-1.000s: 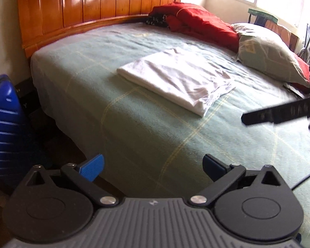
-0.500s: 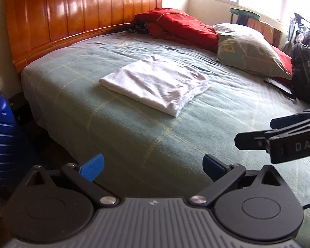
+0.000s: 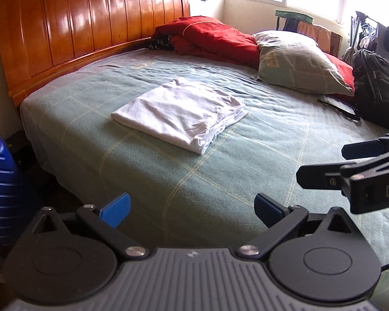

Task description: Fold clothes

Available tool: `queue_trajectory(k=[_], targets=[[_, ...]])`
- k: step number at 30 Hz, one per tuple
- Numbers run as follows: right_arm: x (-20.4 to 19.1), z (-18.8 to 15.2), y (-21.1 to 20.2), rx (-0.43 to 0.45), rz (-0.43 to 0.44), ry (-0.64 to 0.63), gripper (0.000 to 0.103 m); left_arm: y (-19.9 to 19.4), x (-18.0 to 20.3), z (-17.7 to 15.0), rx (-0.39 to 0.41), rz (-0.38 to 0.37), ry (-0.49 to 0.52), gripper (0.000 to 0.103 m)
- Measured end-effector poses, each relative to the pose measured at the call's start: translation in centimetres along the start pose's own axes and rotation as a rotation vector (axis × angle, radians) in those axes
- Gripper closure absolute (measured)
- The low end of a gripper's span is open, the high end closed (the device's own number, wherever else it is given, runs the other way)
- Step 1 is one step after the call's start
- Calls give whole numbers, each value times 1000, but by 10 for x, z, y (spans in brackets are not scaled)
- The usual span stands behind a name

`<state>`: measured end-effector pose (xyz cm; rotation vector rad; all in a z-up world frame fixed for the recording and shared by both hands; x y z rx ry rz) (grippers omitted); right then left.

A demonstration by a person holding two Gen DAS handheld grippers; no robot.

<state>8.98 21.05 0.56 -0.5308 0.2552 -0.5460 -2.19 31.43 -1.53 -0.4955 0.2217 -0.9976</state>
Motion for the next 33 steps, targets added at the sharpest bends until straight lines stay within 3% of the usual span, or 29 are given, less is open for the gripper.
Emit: queue_trajectory(k=[33], targets=[[-2,-1,-19,32,24,-3,0,-6,7,8,-10,10,-4,2]])
Point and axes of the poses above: each gripper's, at about its wrist camera, not at the fingertips, and y roughly the way its jaws point, x to its right, z to its top, the point moved 4 cm from there along y, roughly the way its jaws point, and after that the axes turned 12 degrees about x, right-handed, at the moved point
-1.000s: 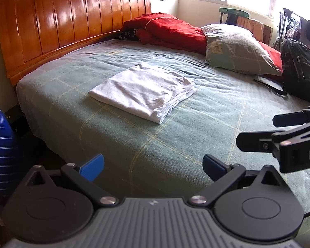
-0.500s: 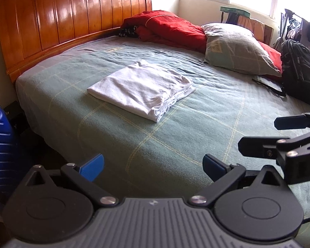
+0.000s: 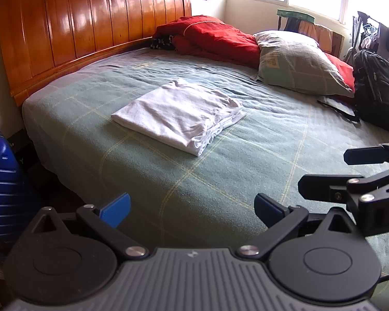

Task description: Fold clothes

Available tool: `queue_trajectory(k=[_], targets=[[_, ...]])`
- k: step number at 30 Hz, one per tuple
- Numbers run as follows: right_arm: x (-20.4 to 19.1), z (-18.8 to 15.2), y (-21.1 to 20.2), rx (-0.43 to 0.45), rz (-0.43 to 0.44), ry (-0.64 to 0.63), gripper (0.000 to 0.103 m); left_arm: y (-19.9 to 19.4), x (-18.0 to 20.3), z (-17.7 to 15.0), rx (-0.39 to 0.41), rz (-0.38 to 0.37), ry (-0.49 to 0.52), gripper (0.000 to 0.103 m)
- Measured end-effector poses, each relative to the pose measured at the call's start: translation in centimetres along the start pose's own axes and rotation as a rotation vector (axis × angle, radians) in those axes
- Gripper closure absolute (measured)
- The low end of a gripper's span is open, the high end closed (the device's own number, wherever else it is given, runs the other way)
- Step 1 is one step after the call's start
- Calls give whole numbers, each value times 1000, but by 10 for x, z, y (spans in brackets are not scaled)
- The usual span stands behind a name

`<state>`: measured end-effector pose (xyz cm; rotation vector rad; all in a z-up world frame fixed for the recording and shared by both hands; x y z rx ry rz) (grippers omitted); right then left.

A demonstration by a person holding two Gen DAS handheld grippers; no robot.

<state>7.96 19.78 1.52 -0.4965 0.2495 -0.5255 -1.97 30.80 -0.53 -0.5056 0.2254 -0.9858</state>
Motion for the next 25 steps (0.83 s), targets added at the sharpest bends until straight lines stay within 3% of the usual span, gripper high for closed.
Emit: queue_trajectory(k=[25], targets=[[0,-1,1,-4,5,8,0,1,3,0,-5,17,16,2]])
Point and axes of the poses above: each gripper's, at about its wrist camera, not at the fingertips, and y roughly the way its jaws point, x to its right, z to its top, the point moved 4 cm from there along y, roughly the way its jaws point, and after that the axes turned 12 degrees about x, right-handed, at the moved point
